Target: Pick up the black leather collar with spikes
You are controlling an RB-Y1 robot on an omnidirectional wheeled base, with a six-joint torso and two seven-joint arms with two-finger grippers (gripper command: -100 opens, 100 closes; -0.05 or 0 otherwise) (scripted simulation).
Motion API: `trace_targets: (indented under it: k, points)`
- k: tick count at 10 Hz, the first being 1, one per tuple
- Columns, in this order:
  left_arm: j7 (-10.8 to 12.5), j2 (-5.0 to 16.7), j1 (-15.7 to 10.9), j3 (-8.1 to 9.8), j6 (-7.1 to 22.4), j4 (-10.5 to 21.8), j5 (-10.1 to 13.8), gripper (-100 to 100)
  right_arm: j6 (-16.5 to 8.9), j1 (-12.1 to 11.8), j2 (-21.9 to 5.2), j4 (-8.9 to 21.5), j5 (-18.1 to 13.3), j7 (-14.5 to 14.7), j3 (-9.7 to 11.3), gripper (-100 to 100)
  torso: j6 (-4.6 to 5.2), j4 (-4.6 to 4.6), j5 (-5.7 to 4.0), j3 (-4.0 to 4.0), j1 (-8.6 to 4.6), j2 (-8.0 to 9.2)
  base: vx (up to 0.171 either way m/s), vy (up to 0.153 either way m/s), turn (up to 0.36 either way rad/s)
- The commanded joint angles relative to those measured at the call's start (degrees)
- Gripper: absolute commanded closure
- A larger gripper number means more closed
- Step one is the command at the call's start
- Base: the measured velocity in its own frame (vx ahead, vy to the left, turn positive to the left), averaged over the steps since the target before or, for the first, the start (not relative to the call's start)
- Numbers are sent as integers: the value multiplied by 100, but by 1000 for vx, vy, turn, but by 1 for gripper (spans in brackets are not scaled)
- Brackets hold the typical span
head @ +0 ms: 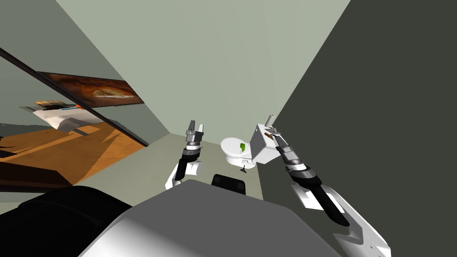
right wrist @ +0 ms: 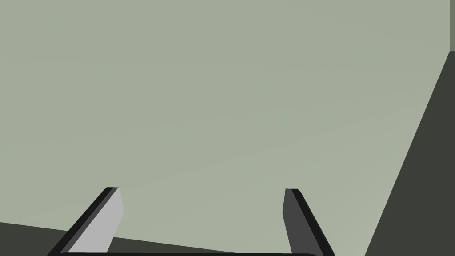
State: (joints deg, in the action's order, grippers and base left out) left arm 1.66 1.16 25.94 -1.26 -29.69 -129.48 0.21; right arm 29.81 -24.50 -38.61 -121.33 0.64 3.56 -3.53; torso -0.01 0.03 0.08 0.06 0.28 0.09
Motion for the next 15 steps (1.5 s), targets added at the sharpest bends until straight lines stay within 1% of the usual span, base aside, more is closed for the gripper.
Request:
trace_targets:
  k: [1,2,3,4,5,6,7,8,9,10,11,12,13,14,15]
  points:
    - [0,0,0,0,0,0,0,0,95,32,-286,226,-81,127,-58,-100,0,0,0,0,0,0,-39,112,-21]
    - [0,0,0,0,0,0,0,0,95,32,-453,226,-81,127,-58,-100,0,0,1,0,11,1,-35,96,-19]
    - [0,0,0,0,0,0,0,0,169,50,-628,420,-161,236,-97,-100,0,0,2,0,7,1,-63,100,-12]
    - [0,0,0,0,0,0,0,0,169,50,-803,420,-161,236,-97,-100,0,1,1,4,9,8,-44,82,-12]
    - [0,0,0,0,0,0,0,0,169,50,-885,420,-161,236,-97,-100,0,1,1,3,3,4,-7,34,0]
    - [0,0,0,0,0,0,0,0,241,63,-1100,622,-248,340,-127,-100,0,-1,-2,-3,-12,-6,-21,73,1]
    - [0,0,0,0,0,0,0,0,241,63,-1273,622,-248,340,-127,-100,0,-2,-2,-3,-3,-5,-26,75,-11]
    - [0,0,0,0,0,0,0,0,313,70,-1454,831,-342,438,-145,-100,0,-1,0,-2,-2,-4,-30,97,5]
    - [0,0,0,0,0,0,0,0,313,70,-1642,831,-342,438,-145,-100,0,-1,0,-2,6,-3,-26,79,-5]
    - [0,0,0,0,0,0,0,0,382,71,-1825,1046,-443,529,-151,-100,0,-1,1,-2,1,-4,-19,91,16]
    - [0,0,0,0,0,0,0,0,382,71,-1993,1046,-443,529,-151,-100,0,-1,0,-3,5,-6,-17,72,1]
    - [0,0,0,0,0,0,0,0,382,71,-2043,1046,-443,529,-151,-100,0,-1,0,-4,-1,-7,-9,24,-3]
    - [0,1,0,0,0,0,0,0,448,66,-2270,1267,-549,611,-146,-100,0,-2,-3,-5,-16,-9,-7,48,29]
    - [0,0,0,0,0,0,0,0,448,66,-2422,1267,-549,611,-146,-100,0,-3,-4,-6,-12,-11,-7,53,11]
    - [0,0,0,0,0,0,0,0,510,56,-2597,1494,-661,683,-128,-100,0,-2,-3,-6,-11,-11,-5,71,35]
